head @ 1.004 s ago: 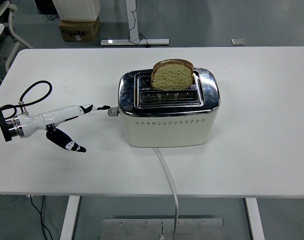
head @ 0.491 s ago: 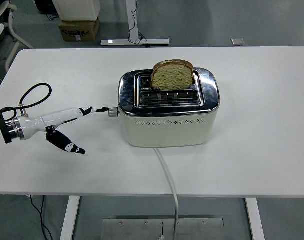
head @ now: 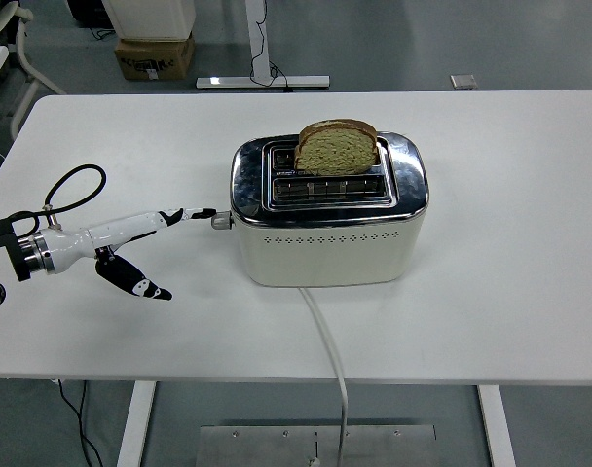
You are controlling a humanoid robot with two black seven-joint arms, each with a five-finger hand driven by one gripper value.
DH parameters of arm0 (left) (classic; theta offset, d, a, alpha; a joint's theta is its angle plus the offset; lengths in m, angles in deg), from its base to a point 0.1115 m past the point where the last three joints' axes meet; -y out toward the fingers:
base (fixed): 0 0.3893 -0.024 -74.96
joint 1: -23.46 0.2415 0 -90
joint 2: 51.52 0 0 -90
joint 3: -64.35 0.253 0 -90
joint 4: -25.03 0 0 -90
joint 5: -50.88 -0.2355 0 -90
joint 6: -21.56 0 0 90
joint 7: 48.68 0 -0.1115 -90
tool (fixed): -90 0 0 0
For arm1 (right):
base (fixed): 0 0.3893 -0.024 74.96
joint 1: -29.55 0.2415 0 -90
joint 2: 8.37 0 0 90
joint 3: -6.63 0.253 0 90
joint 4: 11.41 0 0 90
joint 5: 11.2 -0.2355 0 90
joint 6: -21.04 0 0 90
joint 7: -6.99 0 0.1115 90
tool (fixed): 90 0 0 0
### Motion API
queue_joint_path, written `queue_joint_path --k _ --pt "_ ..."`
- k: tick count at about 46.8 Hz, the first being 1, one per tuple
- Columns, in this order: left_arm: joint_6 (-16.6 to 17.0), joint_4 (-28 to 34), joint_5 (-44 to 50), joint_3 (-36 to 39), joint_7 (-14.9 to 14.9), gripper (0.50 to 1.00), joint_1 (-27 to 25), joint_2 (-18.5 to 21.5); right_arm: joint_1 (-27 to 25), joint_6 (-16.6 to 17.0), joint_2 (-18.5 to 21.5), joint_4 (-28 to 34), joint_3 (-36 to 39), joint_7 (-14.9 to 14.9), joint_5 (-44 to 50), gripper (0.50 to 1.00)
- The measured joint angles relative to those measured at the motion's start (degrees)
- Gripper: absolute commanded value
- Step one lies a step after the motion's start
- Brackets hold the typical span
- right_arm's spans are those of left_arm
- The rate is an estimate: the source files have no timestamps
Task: Press down toaster
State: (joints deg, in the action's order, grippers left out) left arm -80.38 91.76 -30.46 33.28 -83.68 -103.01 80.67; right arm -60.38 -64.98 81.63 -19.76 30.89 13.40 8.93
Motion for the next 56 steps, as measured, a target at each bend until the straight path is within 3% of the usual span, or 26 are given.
queue_joint_path --k 56 --pt "-0.01 -1.66 -1.93 1.98 0.0 1.0 -0.01 -1.91 -0.01 0.01 0.0 0.0 0.0 0.0 0.0 1.0"
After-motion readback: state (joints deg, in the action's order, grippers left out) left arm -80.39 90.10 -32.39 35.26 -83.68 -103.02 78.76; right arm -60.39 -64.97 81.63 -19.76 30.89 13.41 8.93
